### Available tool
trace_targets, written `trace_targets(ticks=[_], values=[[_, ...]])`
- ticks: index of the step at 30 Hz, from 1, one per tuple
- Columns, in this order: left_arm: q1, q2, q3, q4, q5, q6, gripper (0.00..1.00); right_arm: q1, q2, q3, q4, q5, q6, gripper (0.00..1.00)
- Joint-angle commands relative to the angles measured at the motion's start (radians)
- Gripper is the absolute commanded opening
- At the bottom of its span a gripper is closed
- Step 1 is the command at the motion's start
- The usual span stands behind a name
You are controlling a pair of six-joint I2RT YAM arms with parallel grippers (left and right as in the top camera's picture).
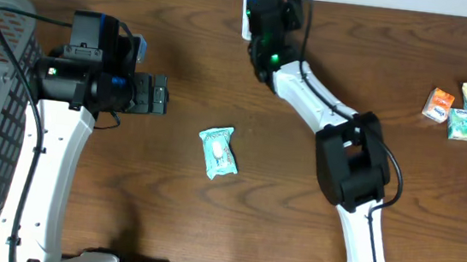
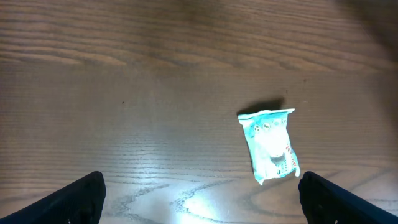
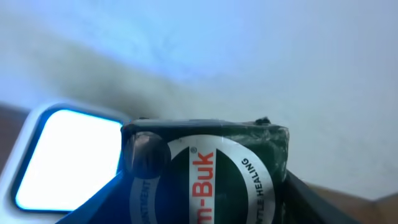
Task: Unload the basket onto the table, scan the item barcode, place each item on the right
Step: 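Raise the Zam-Buk tin up under the scanner and hold it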
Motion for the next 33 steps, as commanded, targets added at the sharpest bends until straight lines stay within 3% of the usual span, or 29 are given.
trace_targets(ticks=[1,12,19,33], values=[[-0.003,0.002,-0.004,-0.006,-0.009,0.002,0.98,-0.025,0.006,0.019,0.03,-0.09,-0.079,0.55],[-0.003,0.002,-0.004,-0.006,-0.01,0.002,0.98,-0.042,0.018,0.019,0.108,-0.241,-0.145,0.55],[-0.003,0.002,-0.004,-0.006,-0.009,0.002,0.97,-0.042,0.078,0.019,0.18,-0.233,-0.275,0.56],[-0.003,0.002,-0.004,-0.006,-0.009,0.002,0.98,-0.03,0.048,0.019,0.179,-0.147,-0.244,0.54]])
